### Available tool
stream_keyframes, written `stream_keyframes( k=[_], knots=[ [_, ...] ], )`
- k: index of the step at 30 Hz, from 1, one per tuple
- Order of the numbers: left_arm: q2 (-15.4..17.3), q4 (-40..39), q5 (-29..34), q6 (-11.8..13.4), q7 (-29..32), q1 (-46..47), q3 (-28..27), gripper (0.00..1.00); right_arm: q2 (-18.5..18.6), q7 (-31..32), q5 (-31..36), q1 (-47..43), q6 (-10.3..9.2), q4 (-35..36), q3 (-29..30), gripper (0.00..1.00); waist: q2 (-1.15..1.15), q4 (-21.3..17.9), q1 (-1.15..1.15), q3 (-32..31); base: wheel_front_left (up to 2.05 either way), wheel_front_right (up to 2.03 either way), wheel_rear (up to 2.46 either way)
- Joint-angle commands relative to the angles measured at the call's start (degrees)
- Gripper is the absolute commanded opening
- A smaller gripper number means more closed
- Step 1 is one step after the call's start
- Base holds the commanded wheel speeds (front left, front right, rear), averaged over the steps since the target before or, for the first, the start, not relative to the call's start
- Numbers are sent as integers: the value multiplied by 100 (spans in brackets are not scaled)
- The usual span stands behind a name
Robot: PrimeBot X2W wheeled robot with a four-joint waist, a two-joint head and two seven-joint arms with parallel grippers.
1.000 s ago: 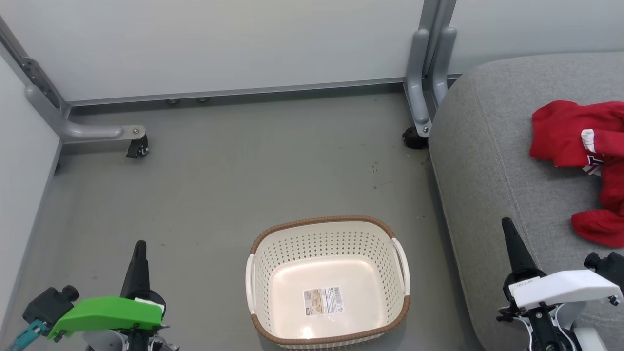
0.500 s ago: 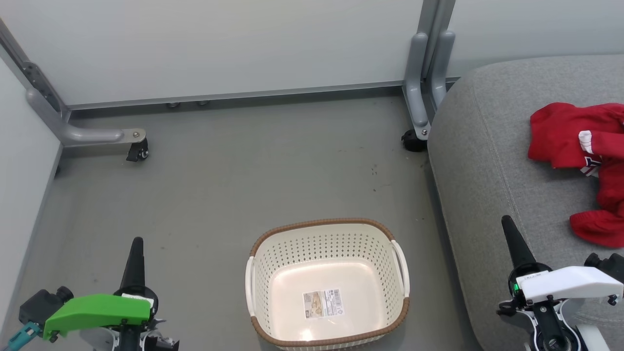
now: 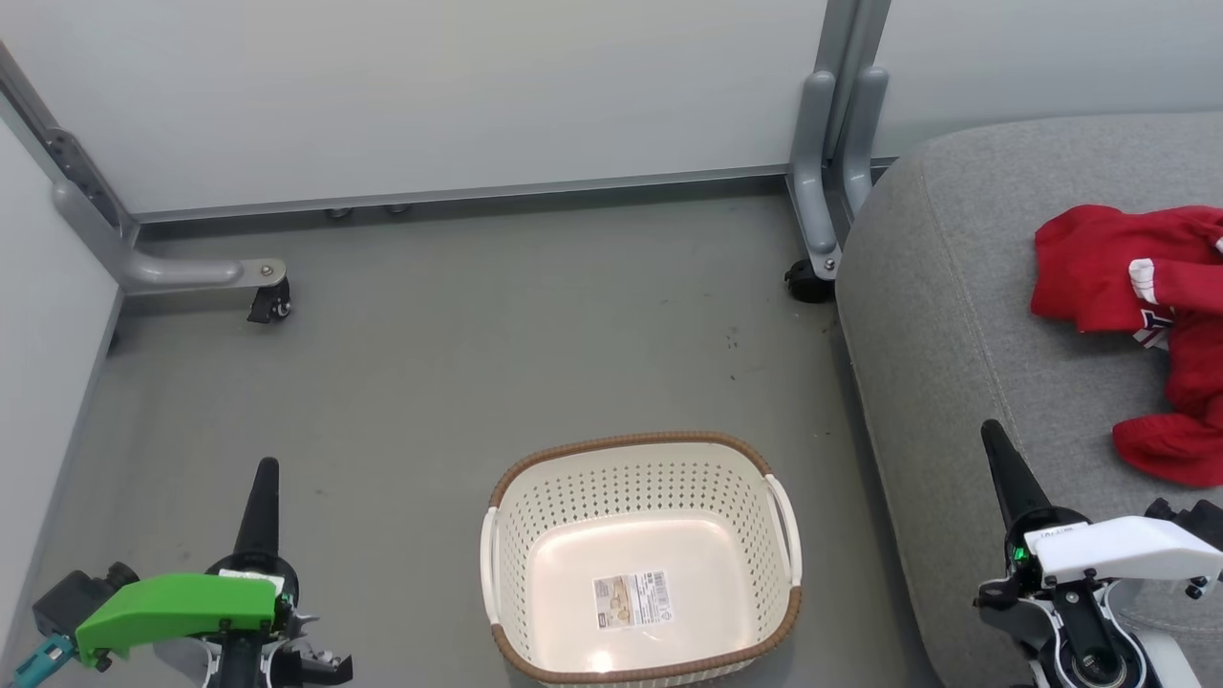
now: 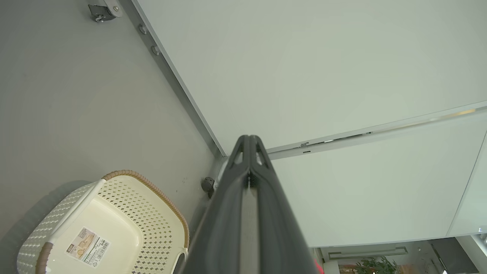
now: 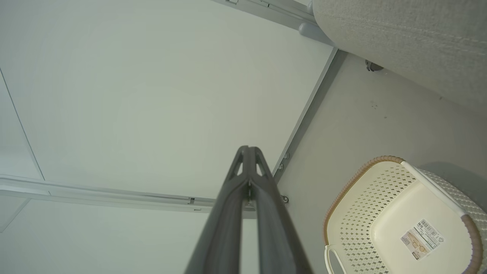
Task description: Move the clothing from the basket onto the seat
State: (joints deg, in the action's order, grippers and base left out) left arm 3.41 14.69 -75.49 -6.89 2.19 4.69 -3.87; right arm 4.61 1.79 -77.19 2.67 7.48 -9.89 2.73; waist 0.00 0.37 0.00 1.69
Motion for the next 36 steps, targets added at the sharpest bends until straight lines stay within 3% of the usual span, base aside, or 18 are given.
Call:
stream_keyframes(
  k=[1, 36],
  knots=[
    [13, -57, -137, -27, 32, 120, -52, 0, 39, 19, -134, 116, 2, -6, 19, 0, 0, -1, 0, -5, 0, 0, 0],
    [-50, -72, -1584, -72, 426, 193, -271, 0, 5, 278, -1605, 354, 2, -386, 143, 0, 0, -34, 0, -136, 0, 0, 0]
  ],
)
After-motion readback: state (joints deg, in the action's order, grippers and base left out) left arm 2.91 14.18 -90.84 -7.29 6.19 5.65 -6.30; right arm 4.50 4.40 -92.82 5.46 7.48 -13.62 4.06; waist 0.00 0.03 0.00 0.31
